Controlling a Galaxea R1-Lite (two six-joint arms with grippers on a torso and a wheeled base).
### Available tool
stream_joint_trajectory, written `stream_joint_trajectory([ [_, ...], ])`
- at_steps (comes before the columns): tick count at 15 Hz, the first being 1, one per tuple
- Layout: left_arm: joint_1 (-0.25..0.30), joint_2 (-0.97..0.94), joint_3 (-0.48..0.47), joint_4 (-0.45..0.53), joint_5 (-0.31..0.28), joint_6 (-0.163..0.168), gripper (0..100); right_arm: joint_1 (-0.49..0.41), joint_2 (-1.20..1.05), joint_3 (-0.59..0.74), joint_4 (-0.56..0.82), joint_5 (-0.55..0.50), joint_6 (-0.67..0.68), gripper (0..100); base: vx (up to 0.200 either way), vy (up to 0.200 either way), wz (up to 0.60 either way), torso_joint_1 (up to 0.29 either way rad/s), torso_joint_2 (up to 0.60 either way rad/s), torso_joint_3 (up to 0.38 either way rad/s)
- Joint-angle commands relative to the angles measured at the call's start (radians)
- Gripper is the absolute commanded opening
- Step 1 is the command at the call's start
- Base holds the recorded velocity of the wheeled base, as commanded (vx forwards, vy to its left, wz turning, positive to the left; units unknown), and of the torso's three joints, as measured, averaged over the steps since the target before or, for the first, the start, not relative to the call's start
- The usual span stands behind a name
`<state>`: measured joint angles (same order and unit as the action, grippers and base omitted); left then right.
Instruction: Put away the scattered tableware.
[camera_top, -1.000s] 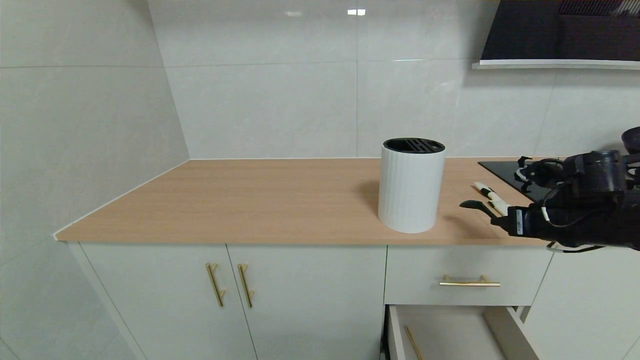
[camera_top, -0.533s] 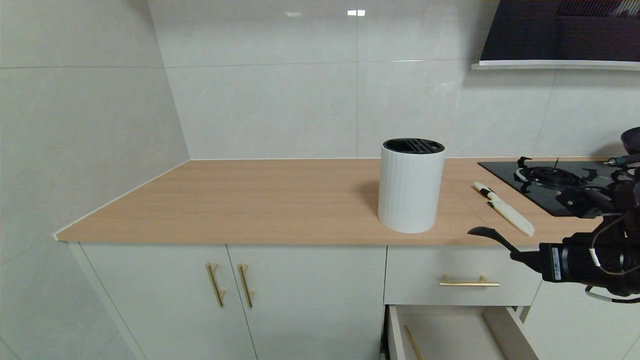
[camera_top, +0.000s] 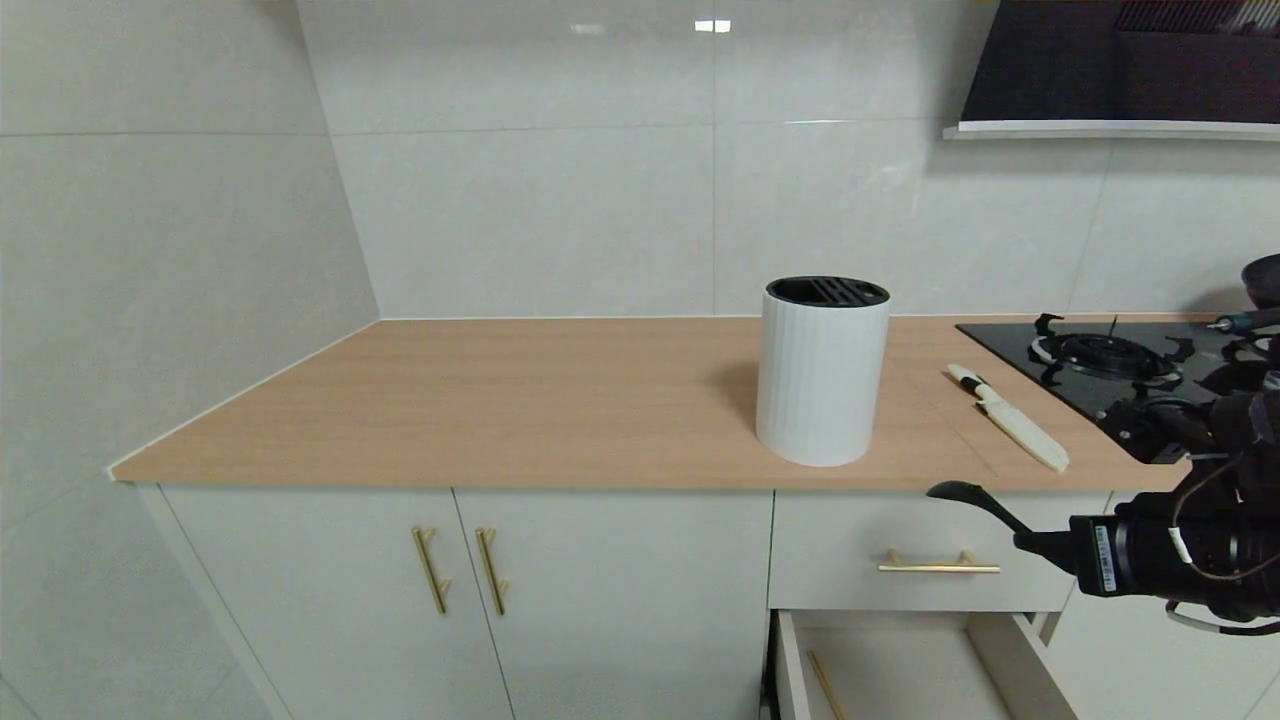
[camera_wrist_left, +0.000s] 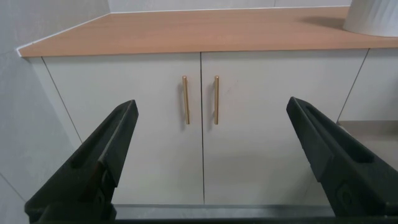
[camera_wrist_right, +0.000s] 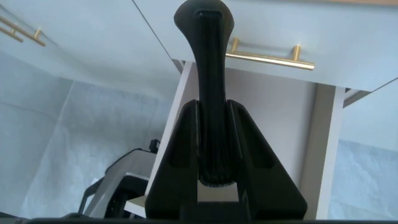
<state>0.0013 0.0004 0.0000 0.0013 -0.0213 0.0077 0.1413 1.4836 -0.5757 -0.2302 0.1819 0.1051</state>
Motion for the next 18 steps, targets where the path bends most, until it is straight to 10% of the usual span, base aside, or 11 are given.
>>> stream_joint_trajectory([
  [1,0.000,0.000,0.000,0.000,0.000,0.000,100,0.000,0.029,0.001,0.000,0.001,-0.001,0,0.000,0.000,0.00,-0.085,0.20,0.124],
  [18,0.000,0.000,0.000,0.000,0.000,0.000,100,0.009,0.104,0.008,-0.001,0.001,-0.042,0,0.000,0.000,0.00,-0.165,0.45,0.284],
])
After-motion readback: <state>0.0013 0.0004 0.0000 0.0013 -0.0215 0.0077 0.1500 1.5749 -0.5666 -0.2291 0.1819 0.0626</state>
